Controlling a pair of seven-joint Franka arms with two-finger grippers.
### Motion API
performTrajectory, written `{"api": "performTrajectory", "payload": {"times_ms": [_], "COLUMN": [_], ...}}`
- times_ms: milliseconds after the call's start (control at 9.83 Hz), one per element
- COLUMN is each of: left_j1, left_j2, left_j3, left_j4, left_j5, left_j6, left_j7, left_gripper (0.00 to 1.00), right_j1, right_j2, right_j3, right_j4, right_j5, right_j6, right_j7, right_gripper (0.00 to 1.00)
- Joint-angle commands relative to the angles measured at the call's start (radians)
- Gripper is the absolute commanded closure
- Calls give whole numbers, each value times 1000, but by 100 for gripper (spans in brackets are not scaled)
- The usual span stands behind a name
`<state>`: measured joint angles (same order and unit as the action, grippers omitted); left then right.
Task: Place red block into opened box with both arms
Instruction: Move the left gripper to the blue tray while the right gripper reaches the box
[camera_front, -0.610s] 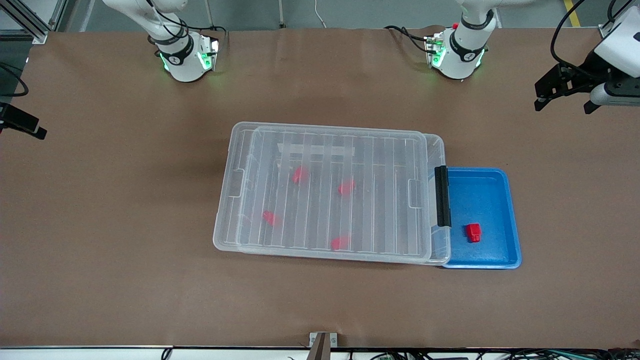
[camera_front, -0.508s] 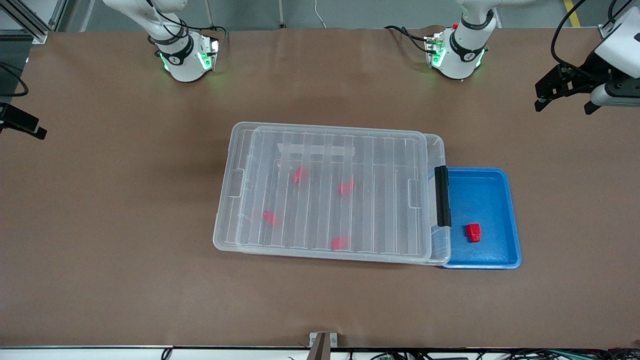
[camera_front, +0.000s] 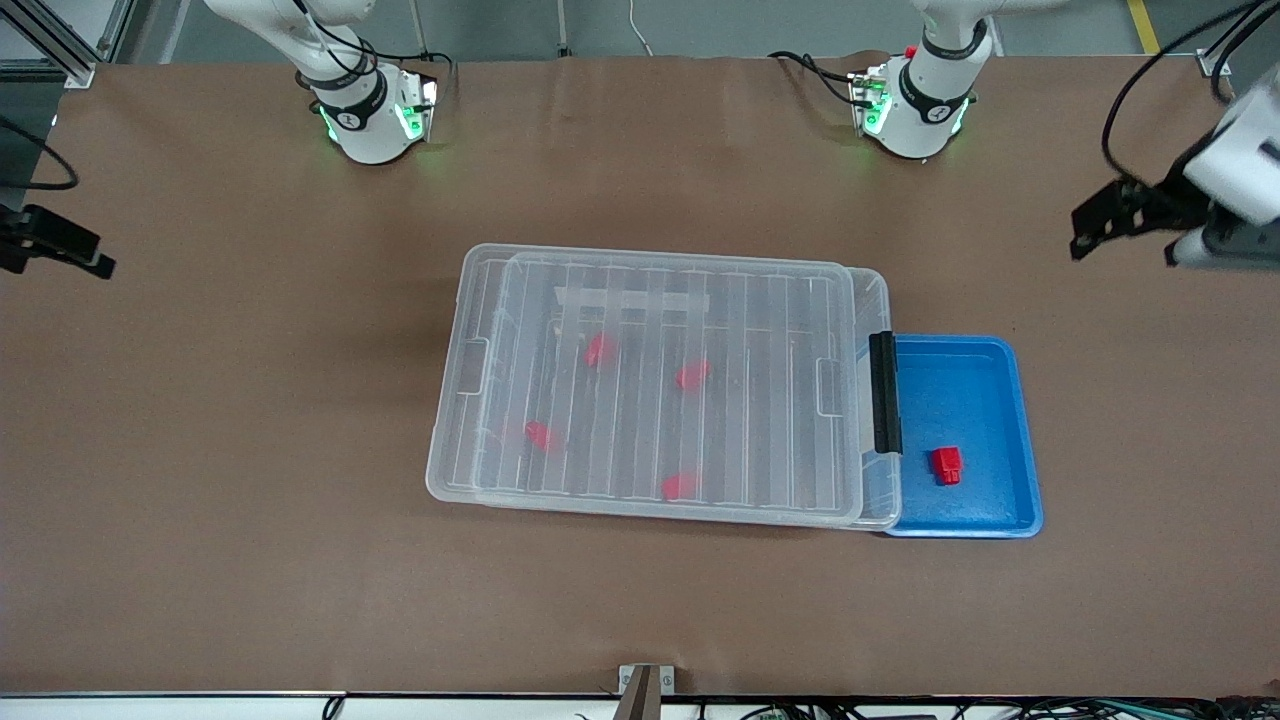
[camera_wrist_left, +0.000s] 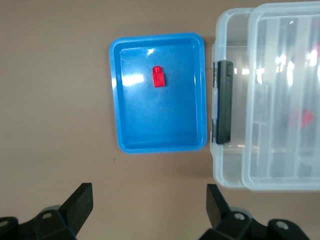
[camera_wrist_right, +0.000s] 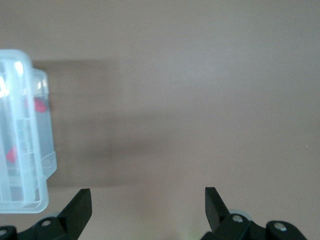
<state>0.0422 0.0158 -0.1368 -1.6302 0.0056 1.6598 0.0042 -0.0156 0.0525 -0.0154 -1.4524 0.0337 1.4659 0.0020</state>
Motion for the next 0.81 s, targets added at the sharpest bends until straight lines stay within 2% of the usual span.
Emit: {"api": "performTrajectory", "payload": {"times_ms": [0, 203, 305, 610, 712], "left_j1": [15, 37, 36, 38, 33], "left_j2": [99, 221, 298, 508, 564], "left_j3": [-3, -7, -7, -9, -9], "left_j4": [-135, -180, -194, -198, -200], "left_j5": [16, 14, 4, 2, 4], "left_j6": [236, 435, 524, 758, 835], "left_j7": [-9, -21, -38, -73, -90], "left_gripper": [0, 0, 0, 0, 0], "right_j1": [31, 43, 72, 144, 151], "right_j2": [79, 208, 248, 260, 288], "right_j3": [133, 256, 271, 273, 273], "right_j4": [-19, -19, -49, -259, -270], "right_j5": [-1, -11, -12, -12, -26], "right_j6": [75, 184, 233, 523, 548], "right_j7": [124, 266, 297, 334, 332], "right_gripper": [0, 0, 0, 0, 0]}}
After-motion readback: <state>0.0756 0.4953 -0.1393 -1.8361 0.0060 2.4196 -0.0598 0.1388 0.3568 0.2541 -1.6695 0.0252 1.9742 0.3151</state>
